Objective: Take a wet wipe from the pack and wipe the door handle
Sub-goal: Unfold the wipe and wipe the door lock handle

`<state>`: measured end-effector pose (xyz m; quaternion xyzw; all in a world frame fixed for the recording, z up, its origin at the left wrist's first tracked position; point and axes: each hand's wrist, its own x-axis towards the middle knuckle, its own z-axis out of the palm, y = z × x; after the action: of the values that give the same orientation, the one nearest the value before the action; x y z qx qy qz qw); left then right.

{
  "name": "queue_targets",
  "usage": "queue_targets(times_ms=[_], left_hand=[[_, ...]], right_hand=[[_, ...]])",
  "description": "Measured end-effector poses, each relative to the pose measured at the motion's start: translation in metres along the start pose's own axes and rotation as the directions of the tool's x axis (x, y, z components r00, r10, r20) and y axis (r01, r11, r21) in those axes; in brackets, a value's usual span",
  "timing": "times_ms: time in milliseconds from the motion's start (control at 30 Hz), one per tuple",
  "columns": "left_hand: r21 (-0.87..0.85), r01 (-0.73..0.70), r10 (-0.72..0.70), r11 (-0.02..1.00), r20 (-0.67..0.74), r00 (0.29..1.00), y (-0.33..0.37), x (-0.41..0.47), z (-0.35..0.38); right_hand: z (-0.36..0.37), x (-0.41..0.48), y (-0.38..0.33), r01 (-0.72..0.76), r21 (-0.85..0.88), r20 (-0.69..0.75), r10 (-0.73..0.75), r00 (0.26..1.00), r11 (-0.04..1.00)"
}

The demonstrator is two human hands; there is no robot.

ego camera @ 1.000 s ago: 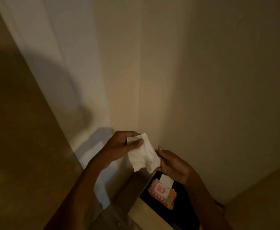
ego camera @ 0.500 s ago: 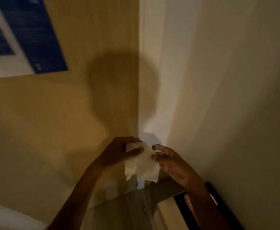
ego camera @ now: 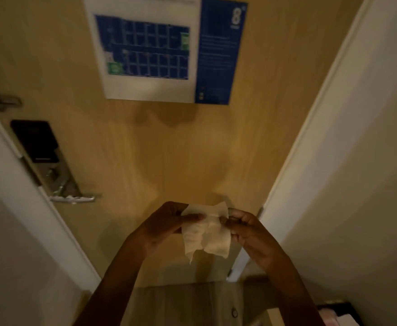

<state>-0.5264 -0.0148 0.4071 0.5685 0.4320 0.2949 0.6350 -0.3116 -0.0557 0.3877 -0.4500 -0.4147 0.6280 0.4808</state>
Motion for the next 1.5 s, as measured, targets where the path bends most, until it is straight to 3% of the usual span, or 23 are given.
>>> queue_targets(times_ms=[200, 333, 633, 767, 967, 1067, 1167, 1267, 1400, 1500], left_hand=[[-0.128, -0.080, 0.063, 0.989, -0.135, 0.989, -0.021, -0.043, -0.087], [-0.123, -0.116, 0.093, 0.986, -0.175, 0.980, -0.028, -0.065, -0.125], [-0.124, -0.205, 0.162, 0.971, -0.293, 0.942, -0.040, -0.093, -0.181], [0.100, -0.218, 0.240, 0.971, -0.387, 0.890, -0.035, -0.102, -0.199], [0.399, -0.245, 0.424, 0.884, -0.459, 0.781, -0.028, -0.105, -0.214], [0.420, -0.251, 0.445, 0.872, -0.465, 0.765, -0.029, -0.105, -0.221], [0.286, -0.278, 0.387, 0.917, -0.475, 0.790, -0.032, -0.106, -0.223], [0.194, -0.273, 0.335, 0.942, -0.506, 0.795, -0.033, -0.108, -0.221], [0.222, -0.212, 0.300, 0.952, -0.532, 0.792, -0.034, -0.108, -0.220], [0.234, -0.181, 0.284, 0.955, -0.556, 0.781, -0.034, -0.109, -0.222]], right_hand=[[0.096, 0.024, 0.020, 0.030, 0.061, 0.050, -0.033, 0.998, 0.998], [0.140, 0.033, 0.035, 0.010, 0.127, 0.042, -0.016, 0.999, 0.992], [0.186, 0.042, 0.047, -0.016, 0.260, -0.007, 0.019, 1.000, 0.965], [0.201, 0.046, 0.049, -0.037, 0.402, 0.017, 0.033, 0.999, 0.915], [0.230, 0.047, 0.052, -0.174, 0.556, 0.159, 0.101, 0.982, 0.813], [0.240, 0.050, 0.055, -0.171, 0.460, 0.178, 0.098, 0.979, 0.871], [0.246, 0.052, 0.058, -0.136, 0.337, 0.239, 0.054, 0.969, 0.932], [0.249, 0.055, 0.062, -0.151, 0.323, 0.314, 0.044, 0.948, 0.935], [0.254, 0.059, 0.065, -0.216, 0.332, 0.392, 0.074, 0.917, 0.918], [0.253, 0.060, 0.067, -0.261, 0.258, 0.368, 0.155, 0.917, 0.930]])
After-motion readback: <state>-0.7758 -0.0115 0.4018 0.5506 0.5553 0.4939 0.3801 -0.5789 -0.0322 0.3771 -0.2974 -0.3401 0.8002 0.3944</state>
